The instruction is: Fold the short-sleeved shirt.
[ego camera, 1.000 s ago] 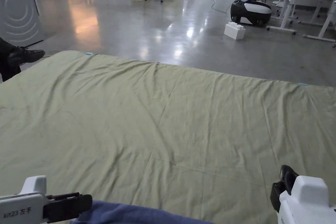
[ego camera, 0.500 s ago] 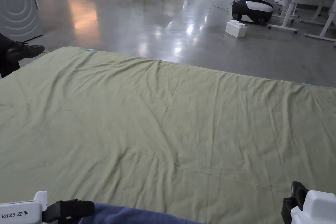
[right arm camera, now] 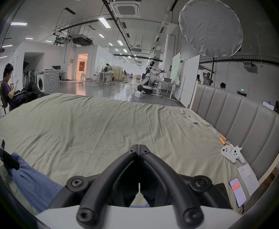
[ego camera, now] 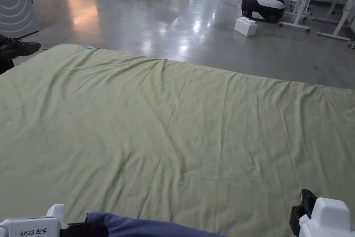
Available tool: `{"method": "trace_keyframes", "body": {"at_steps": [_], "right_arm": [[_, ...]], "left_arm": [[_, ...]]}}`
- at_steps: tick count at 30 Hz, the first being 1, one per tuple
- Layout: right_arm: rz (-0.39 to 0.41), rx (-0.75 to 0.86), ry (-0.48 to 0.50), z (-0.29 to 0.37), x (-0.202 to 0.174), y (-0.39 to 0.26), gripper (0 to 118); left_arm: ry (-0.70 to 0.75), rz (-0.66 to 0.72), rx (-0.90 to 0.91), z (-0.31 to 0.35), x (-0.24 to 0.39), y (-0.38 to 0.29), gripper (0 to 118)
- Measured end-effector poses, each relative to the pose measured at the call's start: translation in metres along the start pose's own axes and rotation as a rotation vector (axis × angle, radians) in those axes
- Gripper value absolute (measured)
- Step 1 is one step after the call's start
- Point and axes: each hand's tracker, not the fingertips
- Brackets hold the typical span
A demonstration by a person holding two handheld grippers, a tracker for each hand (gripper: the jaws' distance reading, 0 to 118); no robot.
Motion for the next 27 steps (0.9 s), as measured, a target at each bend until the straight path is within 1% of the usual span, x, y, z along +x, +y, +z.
{"method": "trace_keyframes", "body": {"at_steps": [3, 7, 10, 12, 15, 17, 20, 21, 25, 27], "right_arm": [[-0.005, 0.000, 0.003, 0.001, 0.001, 0.000, 0], [-0.010, 0.002, 0.008, -0.001, 0.004, 0.000, 0], [-0.008, 0.010, 0.007, 0.000, 0.005, 0.001, 0], [-0.016, 0.014, 0.010, -0.001, 0.009, 0.002, 0], [-0.021, 0.017, 0.013, -0.002, 0.012, 0.001, 0], [-0.027, 0.016, 0.016, -0.003, 0.014, 0.000, 0], [-0.031, 0.023, 0.026, -0.004, 0.015, 0.000, 0], [-0.031, 0.025, 0.029, -0.003, 0.015, 0.000, 0], [-0.036, 0.033, 0.053, -0.002, 0.015, 0.002, 0], [-0.034, 0.041, 0.058, -0.003, 0.014, 0.002, 0]], "left_arm": [[0.035, -0.058, 0.014, 0.005, 0.020, 0.001, 10], [0.041, -0.075, 0.037, 0.021, 0.034, 0.010, 9], [0.075, -0.076, 0.038, 0.032, 0.043, 0.018, 9], [0.112, -0.122, 0.053, 0.041, 0.051, 0.020, 9], [0.142, -0.114, 0.071, 0.060, 0.065, 0.023, 9], [0.188, -0.115, 0.095, 0.075, 0.071, 0.026, 9], [0.304, -0.154, 0.109, 0.098, 0.084, 0.031, 9], [0.337, -0.148, 0.117, 0.103, 0.089, 0.031, 9], [0.480, -0.192, 0.102, 0.108, 0.134, 0.019, 9], [0.465, -0.188, 0.100, 0.106, 0.152, 0.014, 9]]}}
